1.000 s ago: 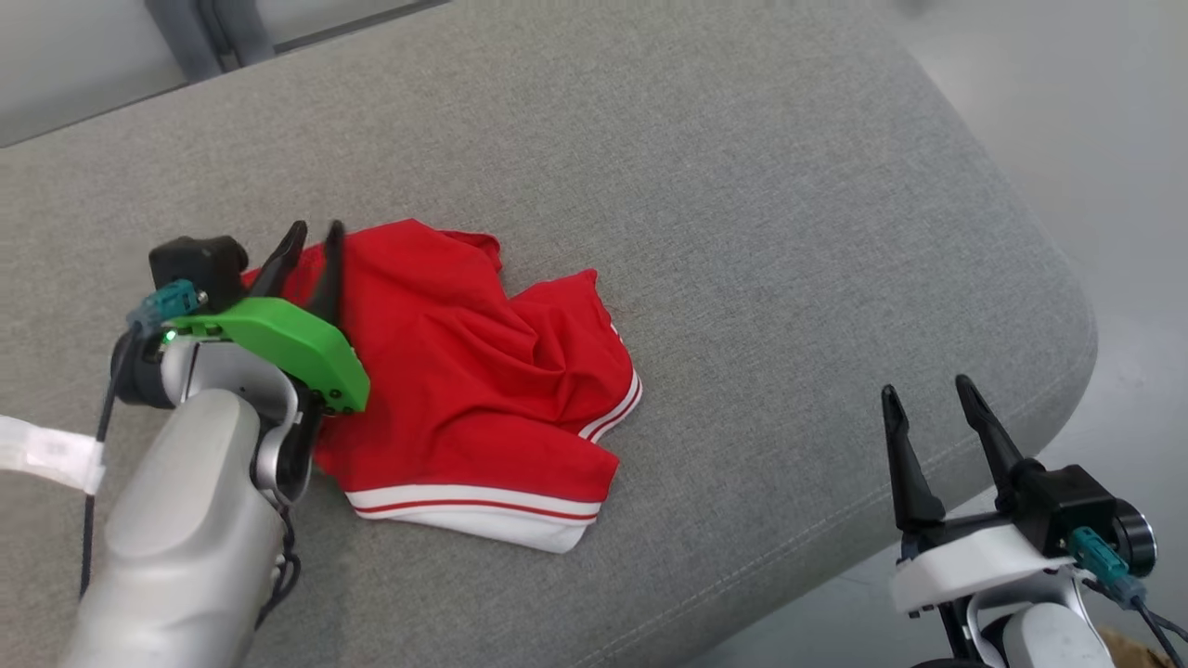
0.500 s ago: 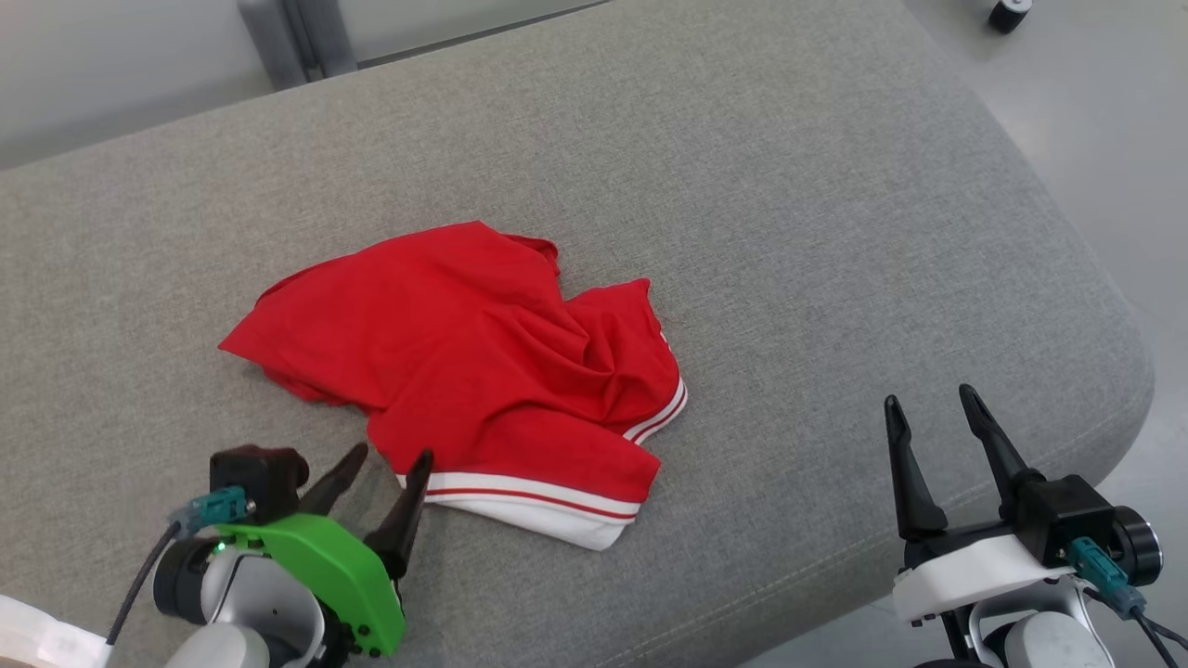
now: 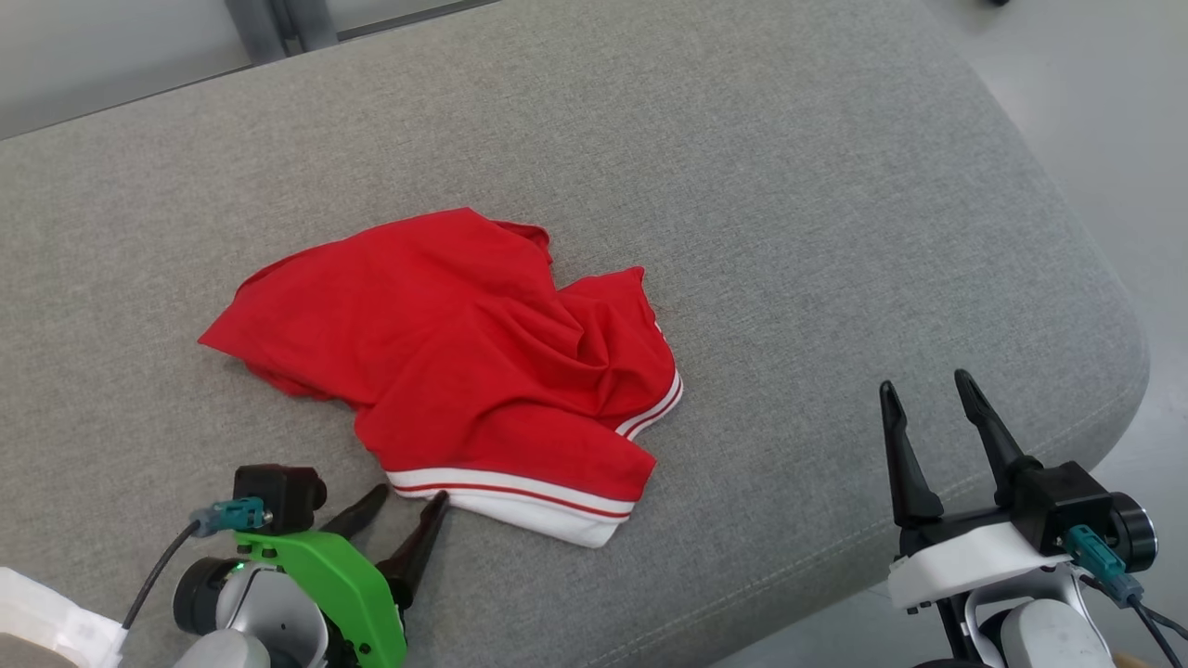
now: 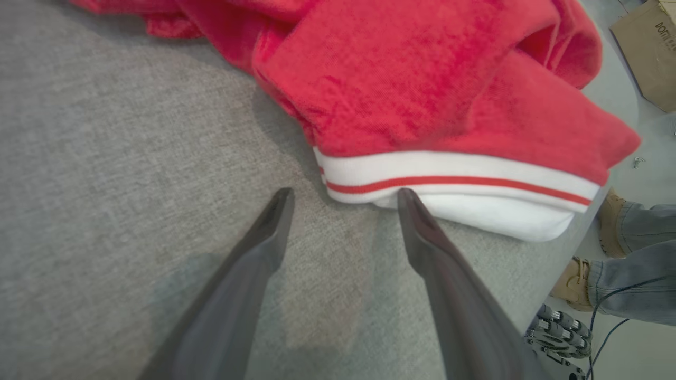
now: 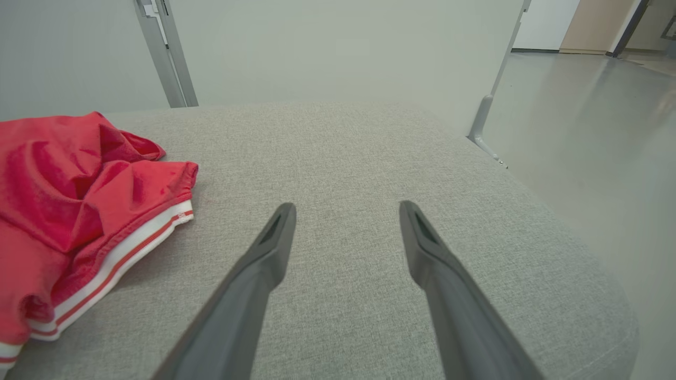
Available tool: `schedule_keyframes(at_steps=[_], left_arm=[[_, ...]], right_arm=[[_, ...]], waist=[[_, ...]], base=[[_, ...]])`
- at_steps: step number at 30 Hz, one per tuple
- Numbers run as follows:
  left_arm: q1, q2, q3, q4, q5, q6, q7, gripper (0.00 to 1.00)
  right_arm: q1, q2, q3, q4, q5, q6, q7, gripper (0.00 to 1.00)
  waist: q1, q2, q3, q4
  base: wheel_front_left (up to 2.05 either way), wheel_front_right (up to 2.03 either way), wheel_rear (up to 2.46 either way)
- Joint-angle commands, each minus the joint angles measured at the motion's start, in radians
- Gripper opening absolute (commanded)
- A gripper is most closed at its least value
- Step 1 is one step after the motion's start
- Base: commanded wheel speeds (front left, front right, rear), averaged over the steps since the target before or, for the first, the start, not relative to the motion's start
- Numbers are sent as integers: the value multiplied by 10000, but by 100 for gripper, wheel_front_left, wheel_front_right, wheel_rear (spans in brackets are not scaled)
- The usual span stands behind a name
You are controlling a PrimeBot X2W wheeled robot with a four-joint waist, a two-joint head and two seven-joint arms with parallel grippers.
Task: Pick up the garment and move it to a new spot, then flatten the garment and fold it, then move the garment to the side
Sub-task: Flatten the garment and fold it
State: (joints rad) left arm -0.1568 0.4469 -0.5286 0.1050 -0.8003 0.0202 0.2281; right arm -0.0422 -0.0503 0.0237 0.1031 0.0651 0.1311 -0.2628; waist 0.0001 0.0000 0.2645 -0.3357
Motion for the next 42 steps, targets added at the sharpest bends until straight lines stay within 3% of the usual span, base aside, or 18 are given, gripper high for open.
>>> schedule_keyframes(at_steps=[1, 6, 7, 8, 9, 10, 11, 26, 30, 35, 42], left_arm=[[-34, -103, -141, 114, -80, -135, 144, 100], [38, -177, -300, -139, -510, -567, 378, 100], [70, -179, -322, -207, -565, -619, 420, 62], [94, -211, -350, -297, -622, -667, 442, 42], [109, -257, -360, -420, -700, -757, 450, 26], [105, -280, -376, -540, -790, -853, 420, 4], [121, -303, -377, -611, -896, -908, 422, 0], [-12, -529, -207, -1203, -1343, -906, 307, 0], [-102, -863, -98, -1900, -1910, -934, 377, 0], [-843, -1453, 169, -2467, -2404, -579, 515, 0], [-2929, -2559, 206, -1119, -2057, 92, 626, 0]], right_arm=[[21, -9, -25, 18, 48, -7, -31, 100], [135, -9, -31, 107, 104, -7, -31, 100], [136, -9, -19, 121, 123, -7, -31, 100], [139, -9, -10, 129, 154, -7, -31, 100], [137, -9, -4, 136, 169, -7, -31, 100], [137, -9, 4, 143, 167, -7, -31, 100], [139, -9, 9, 150, 186, -7, -31, 100], [166, -9, 54, 212, 251, -7, -31, 100], [202, -9, -1, 205, 183, -7, -31, 100], [164, -8, -2, 189, 109, -7, -31, 100], [-142, -11, 235, 213, 268, -7, -31, 100]], waist=[[-1, 0, -2, -28], [-1, 0, -83, -90], [-1, 0, -105, -102], [-1, 0, -126, -114], [-1, 0, -146, -123], [-1, 0, -164, -130], [-1, 0, -184, -135], [-1, 0, -309, -267], [-1, 0, -364, -265], [-1, 0, -344, -166], [-1, 0, -168, -274]], base=[[0, 0, 0], [0, 0, 0], [0, 0, 0], [0, 0, 0], [0, 0, 0], [0, 0, 0], [0, 0, 0], [0, 0, 0], [0, 0, 0], [0, 0, 0], [0, 0, 0]])
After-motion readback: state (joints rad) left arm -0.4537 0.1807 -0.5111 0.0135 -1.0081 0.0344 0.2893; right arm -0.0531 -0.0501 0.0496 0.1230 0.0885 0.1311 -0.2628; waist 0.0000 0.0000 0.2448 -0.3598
